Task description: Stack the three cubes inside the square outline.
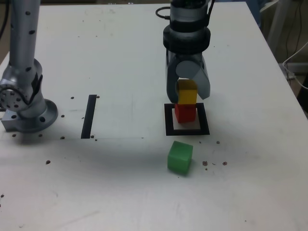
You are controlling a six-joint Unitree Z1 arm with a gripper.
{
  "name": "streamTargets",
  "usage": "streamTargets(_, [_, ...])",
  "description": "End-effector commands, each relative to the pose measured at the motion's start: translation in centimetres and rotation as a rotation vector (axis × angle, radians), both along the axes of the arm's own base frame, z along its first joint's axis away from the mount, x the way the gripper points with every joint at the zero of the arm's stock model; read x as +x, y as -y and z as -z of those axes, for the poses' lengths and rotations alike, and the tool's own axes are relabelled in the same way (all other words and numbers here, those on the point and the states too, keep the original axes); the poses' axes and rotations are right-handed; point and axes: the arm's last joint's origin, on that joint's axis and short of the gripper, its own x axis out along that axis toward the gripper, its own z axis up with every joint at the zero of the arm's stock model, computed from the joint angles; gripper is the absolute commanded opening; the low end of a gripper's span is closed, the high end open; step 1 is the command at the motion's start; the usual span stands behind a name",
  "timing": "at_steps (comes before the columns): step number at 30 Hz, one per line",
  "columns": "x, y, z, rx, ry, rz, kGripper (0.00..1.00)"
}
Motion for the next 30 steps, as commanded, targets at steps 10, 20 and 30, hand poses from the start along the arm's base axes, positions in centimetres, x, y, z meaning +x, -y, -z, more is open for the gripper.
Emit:
streamTargets(10, [-1.0,0.9,-0.1,0.003,-0.017,0.008,0.19])
streamTargets(20, [-1.0,1.6,-0.2,0.02,0.0,0.017,0.19])
streamTargets(30, [-0.6,1.5,-0.1,0.045,0.016,0.017,0.19])
